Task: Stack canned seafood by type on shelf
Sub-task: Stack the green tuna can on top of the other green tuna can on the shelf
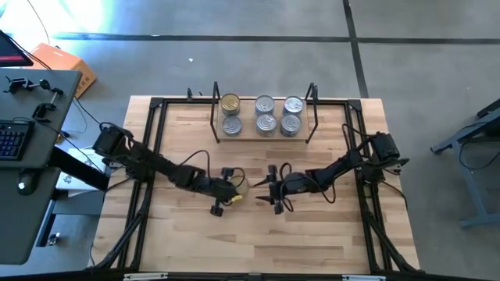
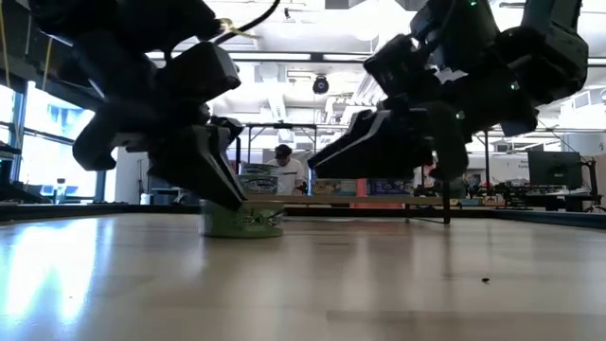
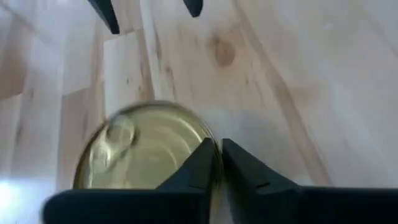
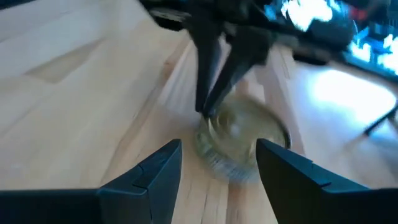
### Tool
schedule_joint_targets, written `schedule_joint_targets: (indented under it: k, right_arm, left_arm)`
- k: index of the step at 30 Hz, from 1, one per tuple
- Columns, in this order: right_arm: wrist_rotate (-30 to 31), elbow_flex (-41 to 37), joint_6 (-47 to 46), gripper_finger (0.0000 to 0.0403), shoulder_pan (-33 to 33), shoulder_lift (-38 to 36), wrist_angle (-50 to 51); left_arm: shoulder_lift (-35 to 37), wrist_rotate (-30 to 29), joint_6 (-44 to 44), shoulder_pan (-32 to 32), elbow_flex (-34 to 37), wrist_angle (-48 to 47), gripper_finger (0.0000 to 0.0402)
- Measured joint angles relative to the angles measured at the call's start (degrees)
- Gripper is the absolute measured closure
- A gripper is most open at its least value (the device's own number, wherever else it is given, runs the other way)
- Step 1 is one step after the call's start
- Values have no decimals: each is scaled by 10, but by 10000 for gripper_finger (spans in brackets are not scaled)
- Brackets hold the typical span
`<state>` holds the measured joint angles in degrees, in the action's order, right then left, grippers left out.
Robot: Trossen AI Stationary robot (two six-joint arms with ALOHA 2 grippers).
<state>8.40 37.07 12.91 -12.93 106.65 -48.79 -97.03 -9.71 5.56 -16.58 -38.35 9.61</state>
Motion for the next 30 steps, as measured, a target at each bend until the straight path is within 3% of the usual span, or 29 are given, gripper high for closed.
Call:
schedule_joint_targets:
  k: [3,8,15,21,26,30]
  right_arm:
    - [6,13,67,204,0,-7,1]
    - [83,51,101,196,0,-10,73]
    - [93,117,209,149,3,-10,279]
    - [95,121,294,134,-1,-7,305]
    - [122,106,294,133,0,8,302]
    - [128,100,269,134,0,33,228]
  left_arm:
    - [0,25,5,9,0,7,397]
    - [21,30,-1,6,3,16,401]
    - [30,39,17,10,3,37,402]
    - [30,37,11,12,6,67,401]
    - [32,37,13,21,77,220,401]
    - [33,43,-15,43,154,372,401]
